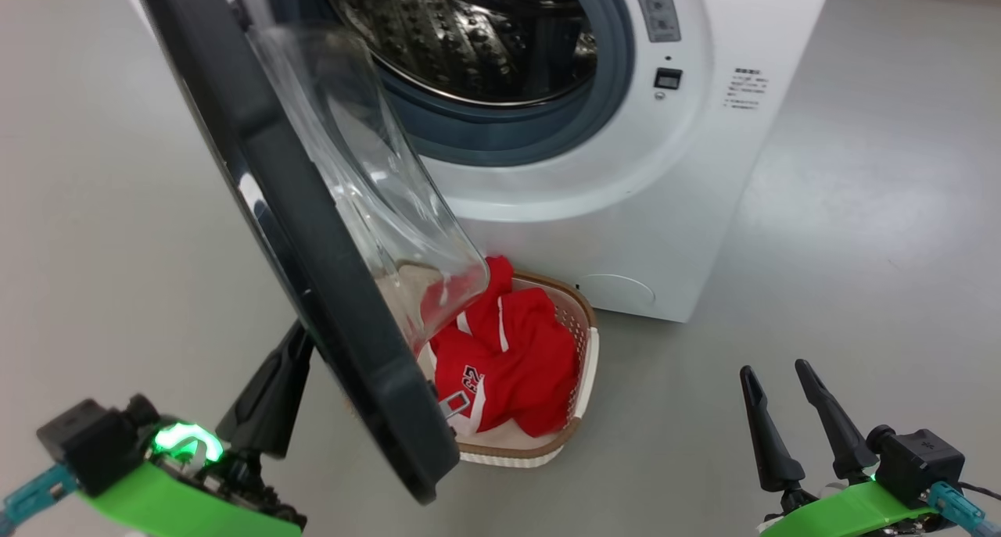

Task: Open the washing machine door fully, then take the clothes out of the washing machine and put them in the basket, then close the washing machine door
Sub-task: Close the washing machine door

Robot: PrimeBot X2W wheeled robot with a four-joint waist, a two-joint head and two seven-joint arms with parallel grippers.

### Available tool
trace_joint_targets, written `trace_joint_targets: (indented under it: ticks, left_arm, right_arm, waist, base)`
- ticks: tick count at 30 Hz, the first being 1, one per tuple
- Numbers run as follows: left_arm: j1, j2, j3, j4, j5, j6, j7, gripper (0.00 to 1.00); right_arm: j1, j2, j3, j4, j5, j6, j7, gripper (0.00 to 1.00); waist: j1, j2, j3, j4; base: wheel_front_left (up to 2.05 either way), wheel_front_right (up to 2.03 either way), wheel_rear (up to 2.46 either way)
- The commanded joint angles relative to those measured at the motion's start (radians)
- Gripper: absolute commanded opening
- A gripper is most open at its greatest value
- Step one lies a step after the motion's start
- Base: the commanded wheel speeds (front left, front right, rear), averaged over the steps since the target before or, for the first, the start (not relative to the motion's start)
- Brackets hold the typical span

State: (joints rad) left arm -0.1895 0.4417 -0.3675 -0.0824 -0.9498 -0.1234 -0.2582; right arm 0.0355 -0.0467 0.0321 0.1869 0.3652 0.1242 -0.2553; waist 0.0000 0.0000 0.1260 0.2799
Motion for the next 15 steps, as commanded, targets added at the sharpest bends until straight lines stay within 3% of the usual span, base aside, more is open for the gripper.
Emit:
trace_joint_targets:
  ticks: [1, 15]
  left_arm:
    - [-0.070, 0.014, 0.025, -0.013, 0.008, -0.007, -0.004, 0.00]
    - [-0.305, -0.031, -0.030, 0.118, 0.036, -0.007, -0.004, 0.00]
  right_arm:
    - [-0.044, -0.004, 0.016, -0.029, 0.001, 0.007, -0.006, 1.00]
    - [-0.089, -0.004, 0.001, -0.045, 0.012, 0.007, -0.006, 1.00]
  waist:
    - [0.0000, 0.0000, 0.020, -0.030]
    - [0.0000, 0.0000, 0.097, -0.148]
  base:
    - [0.00, 0.00, 0.00]
    - [0.00, 0.00, 0.00]
